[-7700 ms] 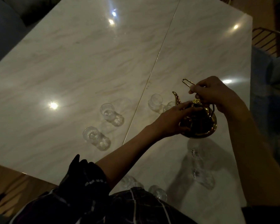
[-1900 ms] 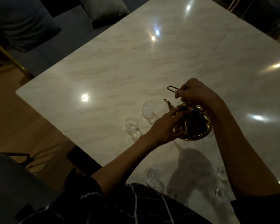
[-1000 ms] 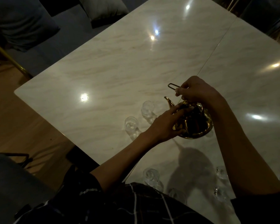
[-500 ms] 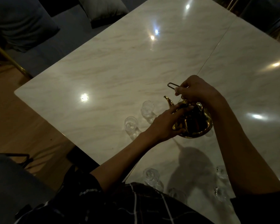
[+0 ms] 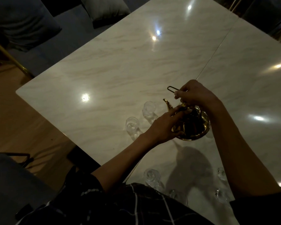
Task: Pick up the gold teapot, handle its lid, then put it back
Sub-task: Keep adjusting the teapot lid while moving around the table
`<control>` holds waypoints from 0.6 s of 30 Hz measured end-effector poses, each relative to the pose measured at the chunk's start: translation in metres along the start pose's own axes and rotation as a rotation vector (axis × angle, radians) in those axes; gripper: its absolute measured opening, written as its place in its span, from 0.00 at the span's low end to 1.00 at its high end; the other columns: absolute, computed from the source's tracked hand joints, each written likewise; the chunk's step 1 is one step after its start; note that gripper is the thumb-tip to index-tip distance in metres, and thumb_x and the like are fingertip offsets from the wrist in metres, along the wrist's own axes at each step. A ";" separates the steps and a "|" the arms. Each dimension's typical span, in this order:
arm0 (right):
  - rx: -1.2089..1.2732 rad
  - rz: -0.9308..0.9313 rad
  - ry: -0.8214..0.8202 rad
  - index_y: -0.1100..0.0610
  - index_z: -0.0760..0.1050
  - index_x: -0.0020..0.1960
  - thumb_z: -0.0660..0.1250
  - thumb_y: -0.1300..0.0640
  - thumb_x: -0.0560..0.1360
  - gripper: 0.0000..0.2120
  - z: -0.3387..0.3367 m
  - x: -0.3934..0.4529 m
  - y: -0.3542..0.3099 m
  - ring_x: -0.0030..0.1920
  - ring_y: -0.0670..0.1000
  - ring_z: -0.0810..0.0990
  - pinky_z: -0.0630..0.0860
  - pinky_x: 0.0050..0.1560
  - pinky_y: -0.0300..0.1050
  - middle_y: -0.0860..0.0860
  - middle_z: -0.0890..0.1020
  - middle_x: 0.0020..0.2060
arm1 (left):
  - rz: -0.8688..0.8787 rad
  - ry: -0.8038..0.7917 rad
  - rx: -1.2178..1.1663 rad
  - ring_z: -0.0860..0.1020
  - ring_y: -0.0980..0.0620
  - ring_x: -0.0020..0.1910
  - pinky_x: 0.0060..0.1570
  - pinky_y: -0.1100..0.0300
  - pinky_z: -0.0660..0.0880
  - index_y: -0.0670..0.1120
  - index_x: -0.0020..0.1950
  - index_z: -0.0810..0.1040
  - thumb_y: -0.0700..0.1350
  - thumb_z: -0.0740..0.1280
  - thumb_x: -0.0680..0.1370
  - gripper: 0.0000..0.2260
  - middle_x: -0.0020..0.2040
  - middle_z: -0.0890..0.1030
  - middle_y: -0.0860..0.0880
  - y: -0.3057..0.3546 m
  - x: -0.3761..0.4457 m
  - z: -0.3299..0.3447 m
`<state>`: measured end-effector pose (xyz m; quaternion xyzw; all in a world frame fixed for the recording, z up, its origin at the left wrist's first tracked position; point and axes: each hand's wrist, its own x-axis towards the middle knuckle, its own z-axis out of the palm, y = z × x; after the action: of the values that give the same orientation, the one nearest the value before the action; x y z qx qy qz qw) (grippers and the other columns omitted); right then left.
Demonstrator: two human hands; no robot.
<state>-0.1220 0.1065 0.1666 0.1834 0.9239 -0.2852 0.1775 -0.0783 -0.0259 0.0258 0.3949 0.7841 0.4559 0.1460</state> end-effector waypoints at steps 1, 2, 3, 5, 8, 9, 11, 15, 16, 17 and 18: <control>0.004 0.002 0.004 0.63 0.84 0.52 0.66 0.55 0.79 0.12 0.002 0.001 0.001 0.40 0.54 0.82 0.77 0.37 0.41 0.52 0.80 0.34 | -0.002 -0.003 0.001 0.73 0.41 0.73 0.57 0.43 0.82 0.55 0.82 0.62 0.45 0.77 0.75 0.39 0.84 0.59 0.47 -0.001 -0.001 0.000; 0.008 0.002 0.006 0.63 0.84 0.52 0.66 0.55 0.79 0.13 0.004 0.001 0.002 0.41 0.54 0.83 0.77 0.39 0.43 0.52 0.80 0.34 | -0.003 -0.007 0.003 0.73 0.41 0.73 0.56 0.44 0.82 0.54 0.82 0.62 0.44 0.77 0.75 0.39 0.84 0.59 0.47 -0.002 -0.001 0.000; 0.013 0.005 0.007 0.63 0.84 0.52 0.66 0.55 0.79 0.13 0.007 0.002 0.003 0.42 0.55 0.83 0.78 0.41 0.44 0.52 0.80 0.34 | -0.005 -0.012 0.009 0.74 0.41 0.72 0.55 0.44 0.83 0.54 0.82 0.62 0.44 0.77 0.75 0.39 0.83 0.59 0.47 -0.003 -0.001 0.000; 0.018 0.012 0.006 0.63 0.84 0.52 0.66 0.55 0.79 0.12 0.011 0.004 0.005 0.42 0.53 0.83 0.78 0.41 0.44 0.50 0.80 0.34 | -0.013 -0.028 0.024 0.74 0.42 0.72 0.54 0.44 0.83 0.54 0.82 0.62 0.44 0.76 0.75 0.38 0.83 0.59 0.47 -0.005 -0.002 0.000; 0.009 0.022 0.004 0.62 0.84 0.51 0.65 0.54 0.79 0.13 0.016 0.005 0.010 0.37 0.48 0.81 0.74 0.35 0.40 0.49 0.80 0.33 | -0.024 -0.052 0.031 0.74 0.42 0.72 0.54 0.46 0.83 0.53 0.82 0.62 0.43 0.76 0.76 0.38 0.83 0.58 0.47 -0.006 -0.003 0.000; 0.011 0.022 0.001 0.61 0.84 0.51 0.65 0.53 0.79 0.13 0.018 0.005 0.011 0.38 0.49 0.81 0.75 0.36 0.41 0.50 0.80 0.34 | -0.033 -0.061 0.034 0.74 0.42 0.72 0.55 0.46 0.83 0.53 0.82 0.62 0.43 0.75 0.76 0.37 0.83 0.58 0.47 -0.006 -0.004 0.000; 0.028 0.017 0.000 0.61 0.84 0.50 0.65 0.53 0.79 0.13 0.022 0.004 0.015 0.42 0.52 0.83 0.79 0.43 0.45 0.52 0.81 0.36 | -0.043 -0.079 0.058 0.72 0.41 0.73 0.55 0.46 0.82 0.53 0.82 0.62 0.44 0.75 0.76 0.37 0.83 0.58 0.47 -0.008 -0.005 0.001; 0.066 -0.006 0.005 0.60 0.84 0.48 0.65 0.52 0.78 0.13 0.030 -0.003 0.020 0.44 0.55 0.83 0.80 0.48 0.51 0.52 0.82 0.36 | -0.043 -0.099 0.120 0.68 0.40 0.77 0.59 0.45 0.81 0.53 0.83 0.61 0.47 0.76 0.76 0.39 0.83 0.57 0.45 -0.016 -0.012 0.004; 0.069 -0.023 0.002 0.60 0.84 0.47 0.65 0.52 0.78 0.13 0.032 -0.005 0.020 0.44 0.55 0.83 0.80 0.48 0.52 0.52 0.82 0.35 | -0.050 -0.101 0.131 0.66 0.40 0.78 0.60 0.46 0.80 0.53 0.83 0.61 0.48 0.76 0.76 0.39 0.84 0.57 0.45 -0.017 -0.016 0.004; 0.069 -0.039 -0.001 0.59 0.84 0.46 0.65 0.52 0.78 0.13 0.034 -0.007 0.020 0.44 0.55 0.83 0.80 0.49 0.52 0.51 0.81 0.35 | -0.055 -0.103 0.143 0.65 0.41 0.79 0.60 0.46 0.80 0.53 0.83 0.61 0.48 0.76 0.76 0.39 0.84 0.57 0.45 -0.019 -0.019 0.005; 0.067 -0.053 -0.004 0.59 0.84 0.46 0.65 0.52 0.78 0.13 0.037 -0.009 0.020 0.45 0.55 0.83 0.80 0.50 0.53 0.51 0.81 0.35 | -0.057 -0.101 0.154 0.64 0.41 0.79 0.60 0.45 0.80 0.54 0.83 0.61 0.49 0.76 0.76 0.39 0.84 0.57 0.45 -0.021 -0.023 0.005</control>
<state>-0.0969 0.0976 0.1324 0.1641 0.9180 -0.3209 0.1656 -0.0704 -0.0461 0.0027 0.4050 0.8194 0.3696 0.1673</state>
